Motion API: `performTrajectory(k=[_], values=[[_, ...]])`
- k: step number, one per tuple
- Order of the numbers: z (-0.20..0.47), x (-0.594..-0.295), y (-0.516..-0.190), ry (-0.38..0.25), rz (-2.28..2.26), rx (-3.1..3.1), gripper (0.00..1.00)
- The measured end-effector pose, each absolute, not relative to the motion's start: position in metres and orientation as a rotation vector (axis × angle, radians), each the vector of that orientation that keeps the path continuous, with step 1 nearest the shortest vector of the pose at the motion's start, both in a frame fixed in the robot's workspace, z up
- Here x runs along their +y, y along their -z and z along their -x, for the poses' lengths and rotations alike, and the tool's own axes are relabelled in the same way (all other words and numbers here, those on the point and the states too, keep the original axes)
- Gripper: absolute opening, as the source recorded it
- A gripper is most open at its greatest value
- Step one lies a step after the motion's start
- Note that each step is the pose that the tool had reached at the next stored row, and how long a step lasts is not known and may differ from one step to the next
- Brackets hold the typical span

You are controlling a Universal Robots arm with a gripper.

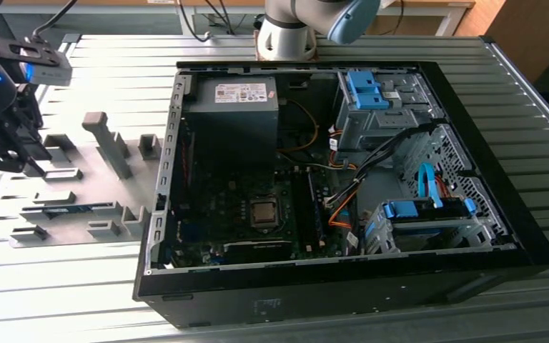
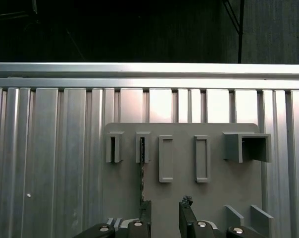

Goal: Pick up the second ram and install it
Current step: 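Pick up the second ram and move it above second insertion slot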

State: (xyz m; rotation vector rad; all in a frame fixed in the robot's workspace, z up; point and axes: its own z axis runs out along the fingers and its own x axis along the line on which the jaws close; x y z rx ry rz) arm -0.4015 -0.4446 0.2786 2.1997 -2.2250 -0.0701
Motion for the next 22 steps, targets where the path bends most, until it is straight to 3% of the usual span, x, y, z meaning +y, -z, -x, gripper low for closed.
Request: performTrajectory(k=[22], values=[[0.401,-0.452,-0.260,0.067,-2.199,-2.224,0.36]])
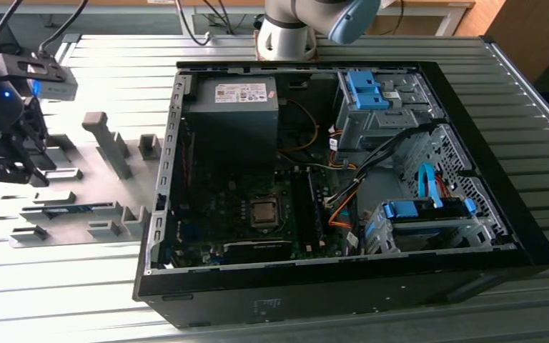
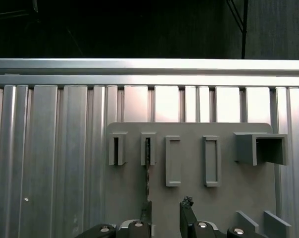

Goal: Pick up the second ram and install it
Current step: 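Pick up the second ram and move it above second insertion slot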

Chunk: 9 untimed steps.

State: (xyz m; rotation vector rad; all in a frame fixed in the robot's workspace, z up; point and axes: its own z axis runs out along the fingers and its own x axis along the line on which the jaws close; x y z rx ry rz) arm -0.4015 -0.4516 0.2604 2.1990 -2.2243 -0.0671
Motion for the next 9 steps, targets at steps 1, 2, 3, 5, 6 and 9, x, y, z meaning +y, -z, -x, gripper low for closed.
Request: performTrajectory(k=[1,2,3,5,6,9], values=[[0.401,-0.454,-0.259,0.067,-2.199,-2.224,0.36],[0.401,-0.456,-0.257,0.067,-2.199,-2.225,0.36],[0.401,-0.457,-0.255,0.066,-2.199,-2.225,0.36],[0.401,-0.459,-0.252,0.066,-2.199,-2.225,0.36],[0.401,-0.460,-0.250,0.066,-2.199,-2.225,0.36],[0.402,-0.461,-0.245,0.066,-2.201,-2.224,0.36]])
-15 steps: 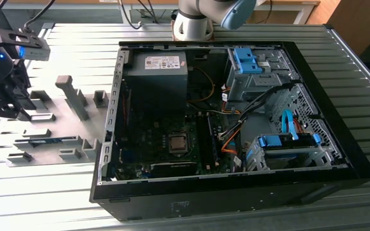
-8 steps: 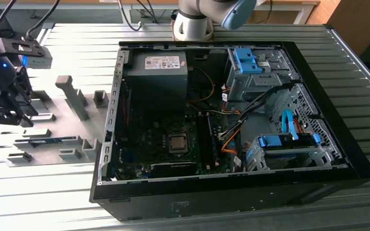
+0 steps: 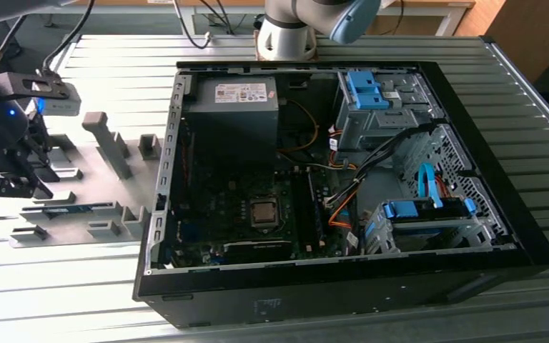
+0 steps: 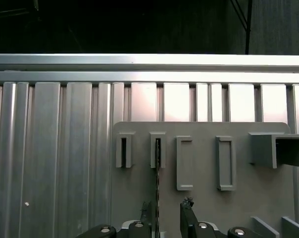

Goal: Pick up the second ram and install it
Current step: 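Pick up the second ram and move it above second insertion slot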

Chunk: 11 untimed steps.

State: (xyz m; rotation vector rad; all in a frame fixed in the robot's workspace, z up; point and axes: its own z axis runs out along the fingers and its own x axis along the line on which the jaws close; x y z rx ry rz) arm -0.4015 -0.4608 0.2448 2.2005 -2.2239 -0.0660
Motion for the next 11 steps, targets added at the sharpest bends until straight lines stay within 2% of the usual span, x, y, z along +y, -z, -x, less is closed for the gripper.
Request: performTrajectory(k=[11], values=[[0.401,-0.462,-0.233,0.054,-2.209,-2.225,0.36]])
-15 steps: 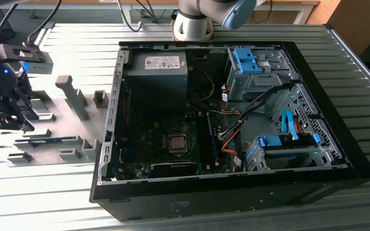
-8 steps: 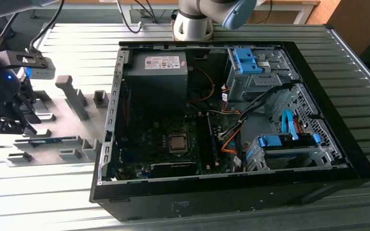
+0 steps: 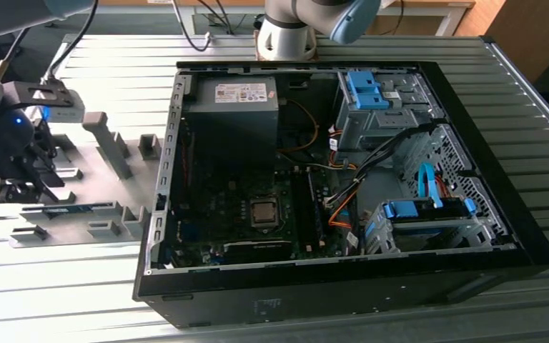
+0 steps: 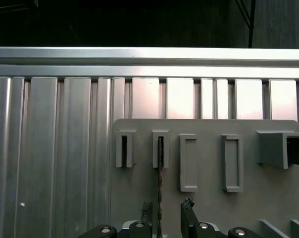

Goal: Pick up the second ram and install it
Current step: 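Pick up the second ram and move it above second insertion slot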

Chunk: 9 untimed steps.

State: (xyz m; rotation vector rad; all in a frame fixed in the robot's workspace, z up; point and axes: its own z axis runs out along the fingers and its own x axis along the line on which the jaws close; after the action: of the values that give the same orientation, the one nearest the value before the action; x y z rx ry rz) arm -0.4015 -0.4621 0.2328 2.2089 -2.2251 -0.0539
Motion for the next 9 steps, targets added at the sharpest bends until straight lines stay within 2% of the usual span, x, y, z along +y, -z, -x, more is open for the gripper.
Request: performTrajectory(k=[9], values=[[0.4015,-0.4629,-0.2258,0.051,-2.214,-2.222,0.36]])
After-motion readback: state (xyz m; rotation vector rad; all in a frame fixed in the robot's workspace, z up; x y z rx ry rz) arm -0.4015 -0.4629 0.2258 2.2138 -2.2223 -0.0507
